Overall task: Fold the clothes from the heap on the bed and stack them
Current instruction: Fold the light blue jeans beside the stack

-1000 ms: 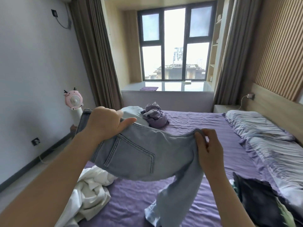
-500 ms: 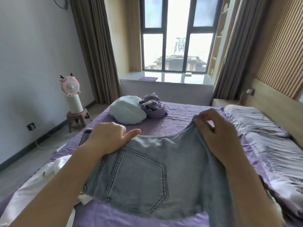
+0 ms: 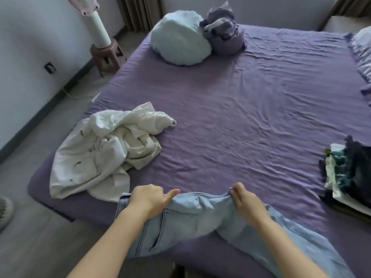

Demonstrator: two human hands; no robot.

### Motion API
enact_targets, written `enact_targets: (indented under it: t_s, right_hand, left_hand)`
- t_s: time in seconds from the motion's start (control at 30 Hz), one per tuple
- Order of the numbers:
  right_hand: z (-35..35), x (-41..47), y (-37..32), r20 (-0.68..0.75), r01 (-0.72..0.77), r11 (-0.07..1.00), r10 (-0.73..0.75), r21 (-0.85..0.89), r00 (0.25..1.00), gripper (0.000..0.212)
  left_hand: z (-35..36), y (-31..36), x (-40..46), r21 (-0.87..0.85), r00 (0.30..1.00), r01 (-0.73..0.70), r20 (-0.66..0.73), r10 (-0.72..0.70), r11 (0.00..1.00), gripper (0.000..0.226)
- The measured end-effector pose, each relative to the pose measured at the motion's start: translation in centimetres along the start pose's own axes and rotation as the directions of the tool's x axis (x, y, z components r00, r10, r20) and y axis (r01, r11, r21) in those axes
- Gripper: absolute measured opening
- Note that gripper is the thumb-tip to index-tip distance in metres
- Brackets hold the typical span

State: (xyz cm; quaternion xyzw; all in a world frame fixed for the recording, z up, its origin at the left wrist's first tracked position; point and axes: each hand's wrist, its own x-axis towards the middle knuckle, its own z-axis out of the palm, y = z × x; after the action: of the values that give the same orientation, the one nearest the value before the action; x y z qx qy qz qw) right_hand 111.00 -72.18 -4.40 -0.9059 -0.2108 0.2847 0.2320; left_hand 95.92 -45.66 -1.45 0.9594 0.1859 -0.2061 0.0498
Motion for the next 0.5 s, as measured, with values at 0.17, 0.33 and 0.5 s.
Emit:
enact_targets:
  t_s: [0.17, 0.33, 0.5]
  right_hand:
    - [4.0, 2.8, -1.4, -0.081, -0.021, 0.999, 0.018, -0.036, 0.997, 0.019]
    - [6.6, 6.3, -3.4, 0.067, -0.017, 0.999, 0.021, -0.049, 0.998, 0.017]
    - [7.8, 9.1, -4.2, 0.283, -0.035, 0.999, 0.040, -0.023, 0.958, 0.015]
  left_hand:
    - [2.3, -4.1, 2.1, -0.054, 0.996, 0.018, 0.083, -0.014, 0.998, 0.088]
    - [3.5, -7.8, 4.9, -0.056, 0.994, 0.021, 0.104, -0.015, 0.998, 0.087]
    - [5.4, -11.9, 7.2, -0.141, 0.945, -0.070, 0.307, 0.111, 0.987, 0.079]
